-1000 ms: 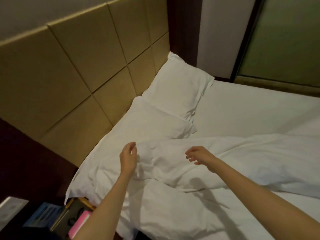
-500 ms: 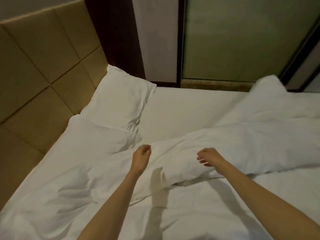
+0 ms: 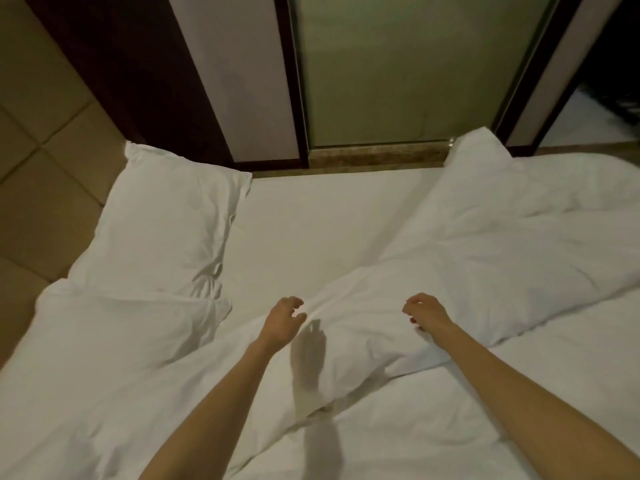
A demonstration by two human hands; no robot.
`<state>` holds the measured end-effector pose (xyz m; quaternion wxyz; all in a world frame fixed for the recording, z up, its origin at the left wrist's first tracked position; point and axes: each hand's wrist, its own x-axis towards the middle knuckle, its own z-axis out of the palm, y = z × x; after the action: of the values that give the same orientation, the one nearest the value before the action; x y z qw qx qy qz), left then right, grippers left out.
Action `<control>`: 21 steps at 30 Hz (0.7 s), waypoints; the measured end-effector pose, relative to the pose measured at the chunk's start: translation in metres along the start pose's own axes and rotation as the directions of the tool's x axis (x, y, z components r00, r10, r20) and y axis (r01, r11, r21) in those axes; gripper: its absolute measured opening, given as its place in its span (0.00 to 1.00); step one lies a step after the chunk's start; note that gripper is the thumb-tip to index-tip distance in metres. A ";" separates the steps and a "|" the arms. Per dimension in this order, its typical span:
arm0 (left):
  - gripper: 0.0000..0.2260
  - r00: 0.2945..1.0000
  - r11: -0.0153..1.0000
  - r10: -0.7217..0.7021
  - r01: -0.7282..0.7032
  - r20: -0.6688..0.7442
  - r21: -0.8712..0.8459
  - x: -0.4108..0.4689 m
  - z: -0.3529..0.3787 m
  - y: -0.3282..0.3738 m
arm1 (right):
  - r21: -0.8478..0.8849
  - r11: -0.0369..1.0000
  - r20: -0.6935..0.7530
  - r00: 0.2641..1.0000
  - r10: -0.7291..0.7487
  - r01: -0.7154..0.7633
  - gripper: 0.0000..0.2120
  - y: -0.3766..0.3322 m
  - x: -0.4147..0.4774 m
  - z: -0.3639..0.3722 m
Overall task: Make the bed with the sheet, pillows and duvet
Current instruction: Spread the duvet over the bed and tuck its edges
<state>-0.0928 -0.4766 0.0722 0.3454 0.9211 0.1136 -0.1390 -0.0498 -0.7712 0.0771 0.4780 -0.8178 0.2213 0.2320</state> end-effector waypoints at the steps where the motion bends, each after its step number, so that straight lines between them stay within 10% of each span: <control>1: 0.17 0.999 0.999 -0.009 0.008 0.036 0.044 0.011 0.001 -0.003 | -0.013 1.000 -0.002 1.000 0.011 -0.011 0.13 -0.001 0.009 0.002; 9: 0.24 0.966 0.931 -0.131 0.043 0.222 0.363 0.090 0.000 -0.024 | -0.185 0.979 0.062 0.993 0.100 -0.087 0.35 -0.017 0.071 0.029; 21: 0.28 0.856 0.881 -0.355 0.172 0.376 0.441 0.122 0.043 -0.043 | -0.568 0.823 0.181 0.980 0.088 0.031 0.39 -0.007 0.111 0.064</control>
<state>0.0005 -0.4600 -0.0260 0.1480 0.8893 0.1290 -0.4131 0.0316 -0.7267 -0.0118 0.2291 -0.8920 0.1057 0.3750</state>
